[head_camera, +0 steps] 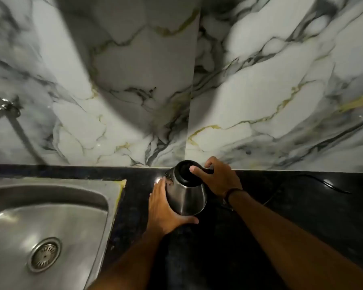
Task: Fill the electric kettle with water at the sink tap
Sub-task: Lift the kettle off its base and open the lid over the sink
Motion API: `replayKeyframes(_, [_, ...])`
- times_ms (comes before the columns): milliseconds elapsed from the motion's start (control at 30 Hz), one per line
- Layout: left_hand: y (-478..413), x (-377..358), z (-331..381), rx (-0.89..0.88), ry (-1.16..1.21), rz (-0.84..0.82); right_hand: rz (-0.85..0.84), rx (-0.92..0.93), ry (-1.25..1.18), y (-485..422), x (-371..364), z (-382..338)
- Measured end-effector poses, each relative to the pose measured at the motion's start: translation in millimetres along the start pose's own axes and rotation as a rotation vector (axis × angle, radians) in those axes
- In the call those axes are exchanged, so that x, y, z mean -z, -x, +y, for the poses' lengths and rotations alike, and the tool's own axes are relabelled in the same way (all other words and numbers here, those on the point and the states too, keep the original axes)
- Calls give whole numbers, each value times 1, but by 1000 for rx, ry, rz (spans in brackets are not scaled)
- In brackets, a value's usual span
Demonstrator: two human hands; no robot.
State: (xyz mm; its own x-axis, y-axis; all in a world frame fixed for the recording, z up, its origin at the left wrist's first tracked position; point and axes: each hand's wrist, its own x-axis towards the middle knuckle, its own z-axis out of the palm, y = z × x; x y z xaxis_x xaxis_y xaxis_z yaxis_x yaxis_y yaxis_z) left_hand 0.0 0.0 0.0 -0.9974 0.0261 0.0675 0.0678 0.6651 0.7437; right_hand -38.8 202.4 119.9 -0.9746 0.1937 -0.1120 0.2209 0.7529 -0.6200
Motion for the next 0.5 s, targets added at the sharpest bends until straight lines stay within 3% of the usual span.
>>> replayKeyframes(233, [-1,-17,9,174,233,63,-69,-25,233,-11,-3,-18])
replayKeyframes(500, [-7,-14,14,113,254,63,-107,-67,172,-14,7,-24])
